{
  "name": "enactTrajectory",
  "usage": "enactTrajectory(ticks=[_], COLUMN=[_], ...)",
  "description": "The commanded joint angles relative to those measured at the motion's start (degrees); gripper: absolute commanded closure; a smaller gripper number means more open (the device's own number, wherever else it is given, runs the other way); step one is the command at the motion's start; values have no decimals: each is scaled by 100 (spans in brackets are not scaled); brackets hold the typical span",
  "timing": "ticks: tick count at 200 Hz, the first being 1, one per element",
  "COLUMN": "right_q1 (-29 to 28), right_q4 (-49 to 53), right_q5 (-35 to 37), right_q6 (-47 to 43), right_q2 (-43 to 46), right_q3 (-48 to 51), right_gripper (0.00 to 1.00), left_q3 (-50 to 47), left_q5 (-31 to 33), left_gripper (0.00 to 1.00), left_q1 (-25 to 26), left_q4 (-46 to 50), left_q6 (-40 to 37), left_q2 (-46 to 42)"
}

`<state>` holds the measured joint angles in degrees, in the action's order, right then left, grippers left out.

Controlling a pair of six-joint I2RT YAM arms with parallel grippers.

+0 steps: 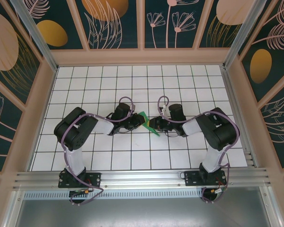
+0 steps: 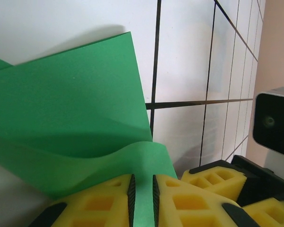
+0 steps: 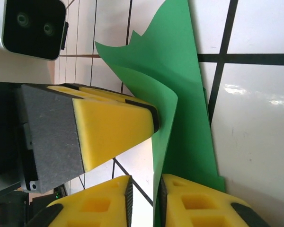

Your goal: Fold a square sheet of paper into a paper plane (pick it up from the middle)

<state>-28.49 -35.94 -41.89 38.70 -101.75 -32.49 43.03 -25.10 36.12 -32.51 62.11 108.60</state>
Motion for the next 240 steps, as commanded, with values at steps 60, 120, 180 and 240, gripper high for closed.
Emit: enactTrajectory(ticks=[60,120,180,240], right_q1=[-170,-525,-474,-318], right_q4=[1229,1239,1125,388], right_q5=[621,1100,1006,188], right_q6=[-1963,-2543,-2393,-1375], right_q2=[615,510,325,294], right_q3=[25,-142,-101,168], right_gripper=[73,77,94,99], left_q3=[197,229,315,194], left_q5=[102,85,-2,48], left_gripper=[79,79,78,64], left_q1=[-5,-2,-11,-7], left_q4=[366,435,507,273], left_q6=[-188,-178,-249,-429], left_q2=[192,223,62,-661])
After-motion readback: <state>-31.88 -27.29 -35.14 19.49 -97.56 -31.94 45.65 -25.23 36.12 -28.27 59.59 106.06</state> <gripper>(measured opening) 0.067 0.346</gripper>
